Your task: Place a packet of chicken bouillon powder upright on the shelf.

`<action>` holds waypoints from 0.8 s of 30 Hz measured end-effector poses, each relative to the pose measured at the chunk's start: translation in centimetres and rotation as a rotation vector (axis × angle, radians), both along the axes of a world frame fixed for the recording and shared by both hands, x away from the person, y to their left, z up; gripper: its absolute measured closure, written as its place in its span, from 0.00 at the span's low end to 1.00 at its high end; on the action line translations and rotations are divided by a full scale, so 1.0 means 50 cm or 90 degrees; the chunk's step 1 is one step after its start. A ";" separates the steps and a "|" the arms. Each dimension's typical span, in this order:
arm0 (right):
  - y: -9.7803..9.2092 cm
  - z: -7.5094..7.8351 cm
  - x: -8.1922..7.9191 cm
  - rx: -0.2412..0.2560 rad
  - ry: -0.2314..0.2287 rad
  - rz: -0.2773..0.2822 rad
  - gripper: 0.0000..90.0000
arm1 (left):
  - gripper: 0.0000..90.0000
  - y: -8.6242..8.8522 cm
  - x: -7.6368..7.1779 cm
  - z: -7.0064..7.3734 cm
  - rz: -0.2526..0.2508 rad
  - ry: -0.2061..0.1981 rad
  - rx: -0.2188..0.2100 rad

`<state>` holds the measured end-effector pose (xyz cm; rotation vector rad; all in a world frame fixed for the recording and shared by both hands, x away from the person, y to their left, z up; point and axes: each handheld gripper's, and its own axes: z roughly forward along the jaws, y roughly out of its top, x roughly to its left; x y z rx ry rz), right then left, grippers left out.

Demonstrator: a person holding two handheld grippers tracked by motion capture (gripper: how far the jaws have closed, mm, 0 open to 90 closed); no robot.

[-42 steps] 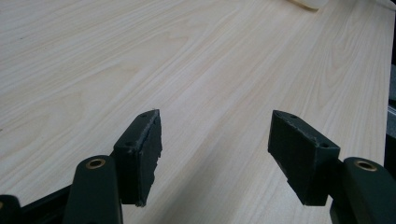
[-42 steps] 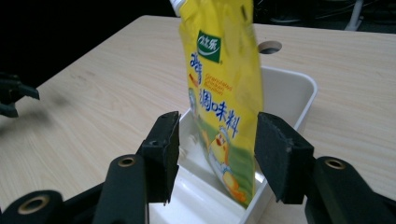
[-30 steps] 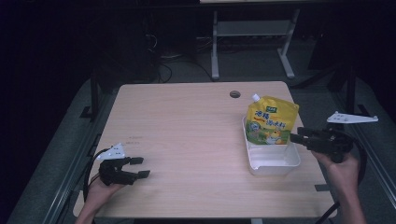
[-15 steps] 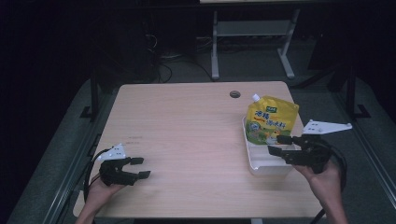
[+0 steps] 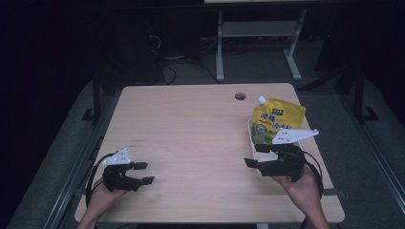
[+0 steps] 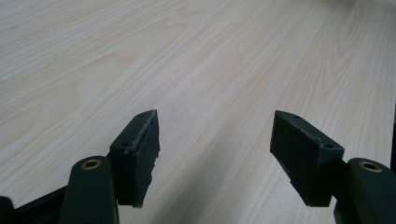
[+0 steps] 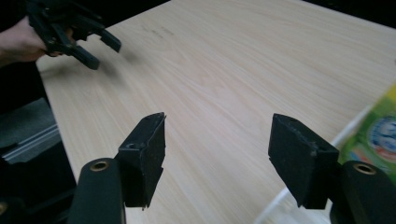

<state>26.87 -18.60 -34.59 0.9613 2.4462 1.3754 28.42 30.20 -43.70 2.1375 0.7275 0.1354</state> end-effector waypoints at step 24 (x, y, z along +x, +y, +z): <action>0.181 -0.033 0.011 -0.029 0.023 0.117 0.38 | 0.33 0.006 -0.002 0.001 0.005 -0.002 0.000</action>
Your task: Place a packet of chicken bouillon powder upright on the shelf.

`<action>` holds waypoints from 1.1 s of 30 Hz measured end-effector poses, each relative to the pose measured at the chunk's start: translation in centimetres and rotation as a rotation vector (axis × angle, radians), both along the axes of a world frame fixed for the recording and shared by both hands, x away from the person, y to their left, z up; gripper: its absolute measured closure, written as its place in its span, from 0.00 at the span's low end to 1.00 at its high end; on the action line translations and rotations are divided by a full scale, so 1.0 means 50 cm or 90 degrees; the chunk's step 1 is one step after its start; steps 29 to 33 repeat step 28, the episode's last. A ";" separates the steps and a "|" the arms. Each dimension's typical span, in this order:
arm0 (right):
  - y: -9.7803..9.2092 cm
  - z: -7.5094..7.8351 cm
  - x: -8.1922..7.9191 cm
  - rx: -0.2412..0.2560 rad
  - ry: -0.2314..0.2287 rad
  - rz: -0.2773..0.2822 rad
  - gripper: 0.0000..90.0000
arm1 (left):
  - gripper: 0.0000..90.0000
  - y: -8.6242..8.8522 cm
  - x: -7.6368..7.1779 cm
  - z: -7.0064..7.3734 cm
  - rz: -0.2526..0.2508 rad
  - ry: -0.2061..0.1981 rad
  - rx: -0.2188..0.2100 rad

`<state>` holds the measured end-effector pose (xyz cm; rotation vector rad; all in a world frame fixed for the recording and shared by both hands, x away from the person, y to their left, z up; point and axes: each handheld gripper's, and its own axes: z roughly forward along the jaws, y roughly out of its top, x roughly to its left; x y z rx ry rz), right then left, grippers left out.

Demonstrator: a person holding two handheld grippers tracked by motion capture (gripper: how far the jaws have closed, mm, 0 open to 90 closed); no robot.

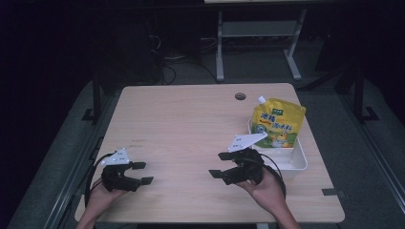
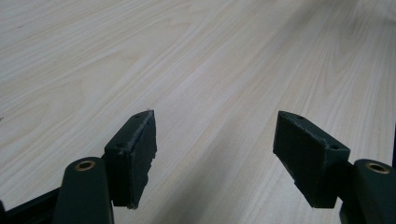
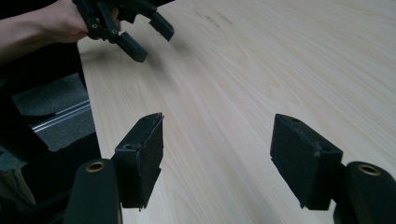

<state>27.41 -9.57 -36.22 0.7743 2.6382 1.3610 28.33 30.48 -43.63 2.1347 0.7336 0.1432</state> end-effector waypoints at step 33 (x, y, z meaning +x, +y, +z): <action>0.136 -0.158 -0.003 -0.045 0.044 0.059 0.33 | 0.31 0.005 -0.011 0.003 0.006 -0.008 -0.008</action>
